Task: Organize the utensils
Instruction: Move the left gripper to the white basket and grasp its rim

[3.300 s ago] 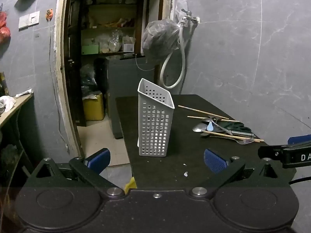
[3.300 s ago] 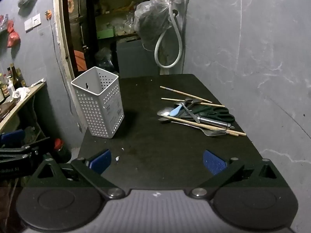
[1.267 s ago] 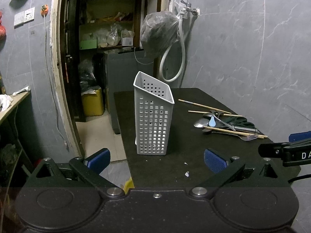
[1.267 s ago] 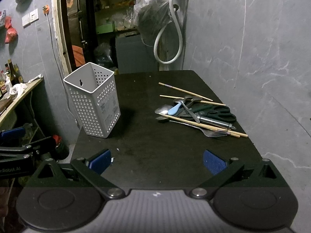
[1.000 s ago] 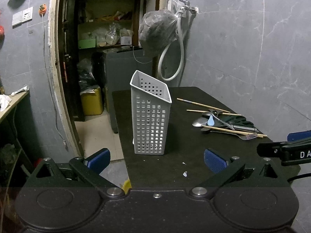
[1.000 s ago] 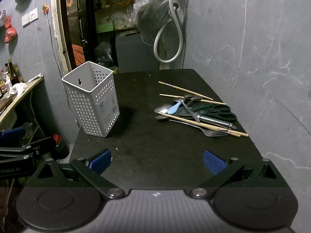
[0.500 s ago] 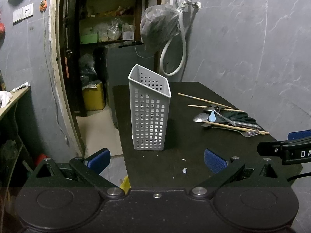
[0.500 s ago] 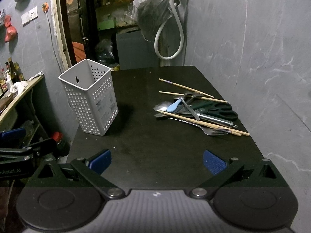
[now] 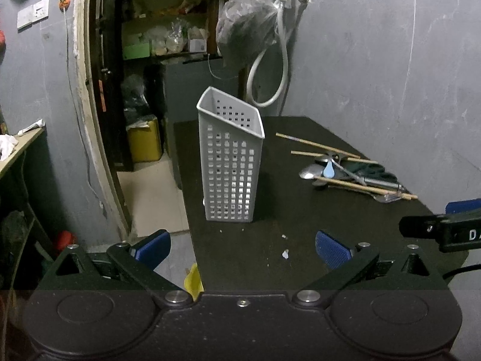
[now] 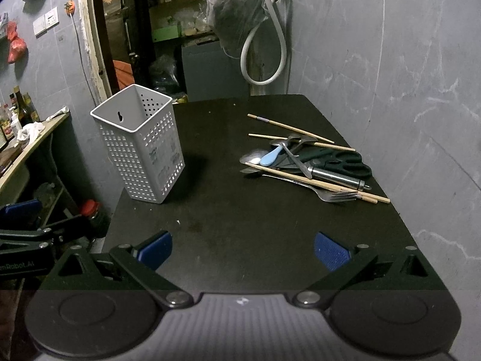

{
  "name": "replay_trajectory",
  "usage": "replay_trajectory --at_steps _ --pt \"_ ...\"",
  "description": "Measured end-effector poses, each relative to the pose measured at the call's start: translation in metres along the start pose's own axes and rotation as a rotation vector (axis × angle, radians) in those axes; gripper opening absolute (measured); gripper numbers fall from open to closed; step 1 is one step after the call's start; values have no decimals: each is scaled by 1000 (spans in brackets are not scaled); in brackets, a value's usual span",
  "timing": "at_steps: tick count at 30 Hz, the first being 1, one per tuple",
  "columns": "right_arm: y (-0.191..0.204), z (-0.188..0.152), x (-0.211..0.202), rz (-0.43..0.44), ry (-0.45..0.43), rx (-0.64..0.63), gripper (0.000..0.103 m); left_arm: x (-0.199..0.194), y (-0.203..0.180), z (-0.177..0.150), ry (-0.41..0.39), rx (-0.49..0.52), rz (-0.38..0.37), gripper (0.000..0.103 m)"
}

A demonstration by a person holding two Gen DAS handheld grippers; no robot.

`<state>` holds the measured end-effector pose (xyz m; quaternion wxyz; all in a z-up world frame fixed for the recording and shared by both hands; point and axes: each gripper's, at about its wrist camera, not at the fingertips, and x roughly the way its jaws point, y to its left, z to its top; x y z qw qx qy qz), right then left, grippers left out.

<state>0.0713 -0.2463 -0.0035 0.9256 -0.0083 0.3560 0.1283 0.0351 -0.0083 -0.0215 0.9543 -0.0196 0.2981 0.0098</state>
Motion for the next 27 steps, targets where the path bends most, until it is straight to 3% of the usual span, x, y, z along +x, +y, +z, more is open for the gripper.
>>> replay_trajectory --at_steps 7,9,12,18,24,27 --pt "-1 -2 2 -2 5 14 103 12 5 -4 66 -24 -15 102" --pt "-1 -2 3 -3 9 17 103 11 10 -4 40 -49 13 102" --pt "-2 -4 4 -2 16 21 103 6 16 -1 -76 -87 79 102" --pt "-12 -7 6 -16 32 40 103 36 15 12 -30 -87 104 103" --pt "-30 3 22 0 23 27 103 63 -8 32 -107 41 139 103" --pt "-40 14 37 26 18 12 103 84 -17 51 -100 34 165 102"
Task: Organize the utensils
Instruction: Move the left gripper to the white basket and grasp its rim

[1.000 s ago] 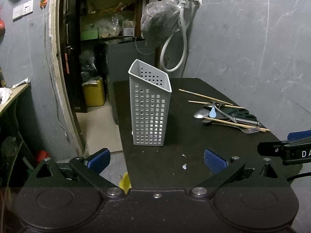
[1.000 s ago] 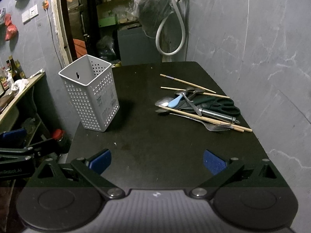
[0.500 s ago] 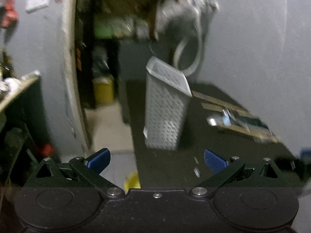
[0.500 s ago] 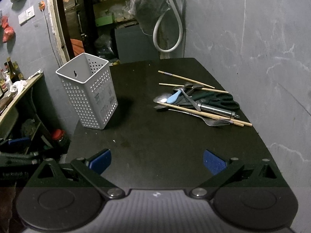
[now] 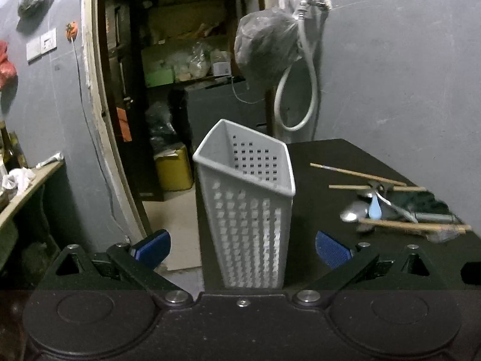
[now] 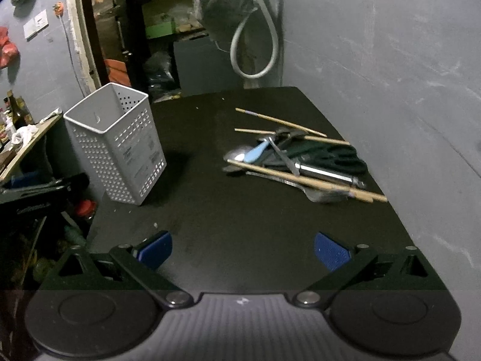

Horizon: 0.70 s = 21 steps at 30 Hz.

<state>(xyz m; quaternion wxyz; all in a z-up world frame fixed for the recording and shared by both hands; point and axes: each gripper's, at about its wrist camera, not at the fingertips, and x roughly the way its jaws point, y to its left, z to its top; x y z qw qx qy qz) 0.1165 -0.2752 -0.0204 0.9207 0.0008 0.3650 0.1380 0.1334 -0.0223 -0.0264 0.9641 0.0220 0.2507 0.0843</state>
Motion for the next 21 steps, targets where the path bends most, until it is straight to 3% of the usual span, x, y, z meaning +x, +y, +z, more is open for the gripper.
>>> replay_trajectory --at_steps 7,13,16,21 --pt "-26 26 36 84 -32 -19 103 42 -25 20 -7 42 136 102" --pt "-44 30 64 133 -6 6 103 64 -35 25 67 80 197 102" --pt "-47 29 70 144 4 9 103 71 -34 23 113 74 193 102" --pt "-44 27 77 140 2 9 103 74 -27 21 101 83 151 98"
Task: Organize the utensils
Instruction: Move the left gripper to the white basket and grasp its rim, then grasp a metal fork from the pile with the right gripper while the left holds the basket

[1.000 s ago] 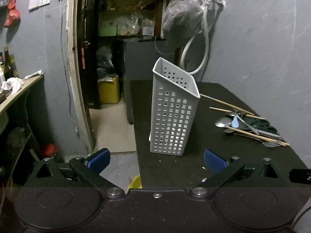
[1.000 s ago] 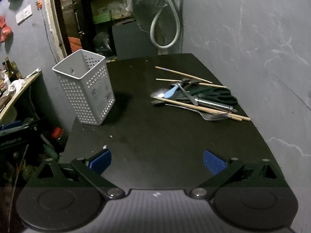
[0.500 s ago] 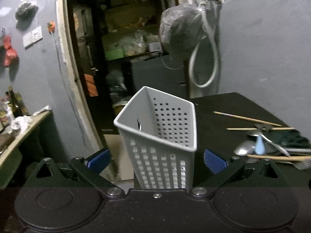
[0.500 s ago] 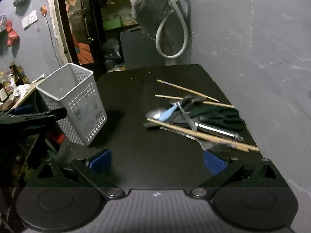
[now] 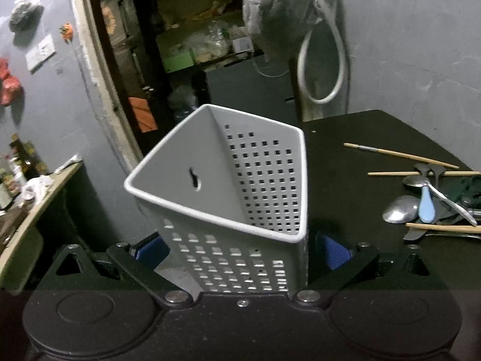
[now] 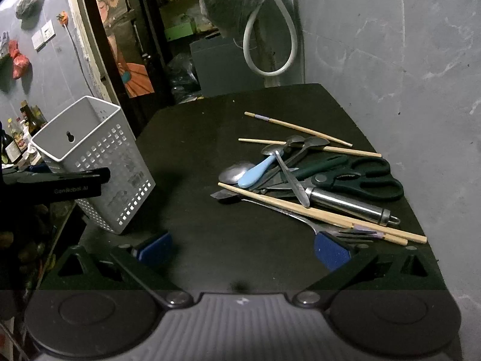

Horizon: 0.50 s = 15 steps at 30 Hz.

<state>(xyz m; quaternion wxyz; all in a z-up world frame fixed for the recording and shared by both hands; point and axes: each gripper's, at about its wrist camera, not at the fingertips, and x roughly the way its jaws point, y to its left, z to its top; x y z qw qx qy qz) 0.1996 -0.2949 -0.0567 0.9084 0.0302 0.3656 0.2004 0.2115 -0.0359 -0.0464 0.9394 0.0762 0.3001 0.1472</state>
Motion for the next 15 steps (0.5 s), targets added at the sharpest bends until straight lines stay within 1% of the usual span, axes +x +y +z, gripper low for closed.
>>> replay_trajectory --at_steps 1,3,5,6,7,9,12,14,15 --pt "1 0 2 -6 -1 1 103 1 1 0 4 -1 -15 95" --pt "4 0 4 -31 1 -3 103 5 2 -1 9 -9 -41 95" --pt "5 0 3 -59 -9 -9 103 8 2 -2 17 -16 -49 94" --pt "4 -1 3 -75 -13 0 103 9 2 -2 15 -19 -50 92" --pt "2 -1 3 -85 -13 13 103 9 3 -2 12 -22 -50 87" --pt "-5 -3 2 -104 -20 59 103 9 5 -2 10 -28 -72 85" --pt "-21 -7 0 -135 -41 153 102 8 5 -3 4 -19 -80 84" --pt "-34 -13 0 -145 -54 224 100 7 4 -4 2 -15 -80 84" --pt "-42 -15 0 -145 -62 266 97 7 4 -4 2 -12 -80 84"
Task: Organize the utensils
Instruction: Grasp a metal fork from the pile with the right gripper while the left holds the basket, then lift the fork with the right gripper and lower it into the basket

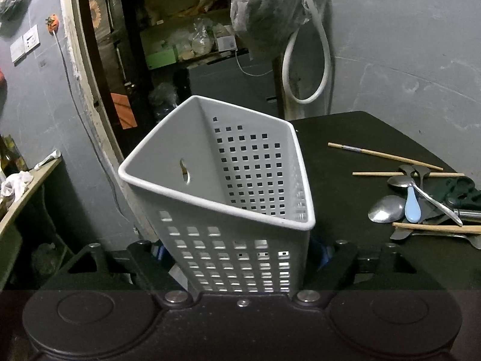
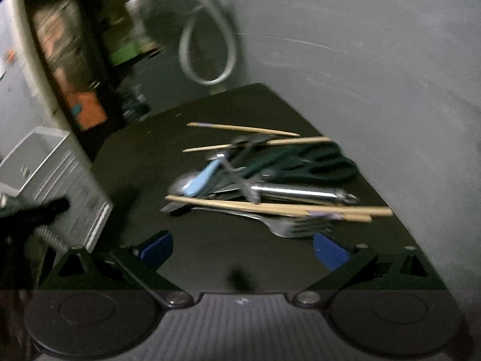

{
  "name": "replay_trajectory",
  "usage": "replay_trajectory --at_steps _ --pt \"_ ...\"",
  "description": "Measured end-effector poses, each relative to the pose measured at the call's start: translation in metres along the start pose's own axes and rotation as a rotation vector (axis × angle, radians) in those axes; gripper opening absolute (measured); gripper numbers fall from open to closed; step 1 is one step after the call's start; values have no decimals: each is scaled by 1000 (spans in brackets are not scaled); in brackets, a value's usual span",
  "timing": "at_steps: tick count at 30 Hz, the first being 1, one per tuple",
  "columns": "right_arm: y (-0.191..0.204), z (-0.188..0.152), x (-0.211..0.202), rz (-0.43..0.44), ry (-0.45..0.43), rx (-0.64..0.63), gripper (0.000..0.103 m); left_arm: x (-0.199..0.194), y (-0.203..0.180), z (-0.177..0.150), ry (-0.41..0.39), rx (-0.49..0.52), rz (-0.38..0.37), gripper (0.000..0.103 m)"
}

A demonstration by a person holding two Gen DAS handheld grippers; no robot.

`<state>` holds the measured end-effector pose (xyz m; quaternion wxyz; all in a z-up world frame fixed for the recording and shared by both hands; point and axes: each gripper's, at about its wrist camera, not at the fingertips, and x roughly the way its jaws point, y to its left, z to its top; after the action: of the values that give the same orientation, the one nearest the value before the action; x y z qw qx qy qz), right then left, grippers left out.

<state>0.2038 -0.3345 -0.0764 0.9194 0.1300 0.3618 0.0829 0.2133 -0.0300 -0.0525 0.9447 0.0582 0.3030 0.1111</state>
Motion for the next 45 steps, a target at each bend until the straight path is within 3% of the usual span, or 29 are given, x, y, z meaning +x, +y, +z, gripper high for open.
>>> replay_trajectory --at_steps 5,11,16,24,33,45 --pt "-33 -4 8 -18 -26 166 89 -2 0 1 0 7 -2 83" --pt "-54 -11 22 -21 -80 254 78 -5 -4 1 0 34 -6 83" --pt "-58 -13 34 -8 -129 282 56 -8 -6 0 3 49 -12 82" --pt "-55 -15 44 -9 -122 292 16 -15 -9 -3 6 60 -24 82" --pt "-45 -11 19 27 -158 255 9 -17 -9 -4 8 53 -29 82" --pt "15 23 -29 59 -258 -56 2 -19 -6 -7 3 20 -49 81"
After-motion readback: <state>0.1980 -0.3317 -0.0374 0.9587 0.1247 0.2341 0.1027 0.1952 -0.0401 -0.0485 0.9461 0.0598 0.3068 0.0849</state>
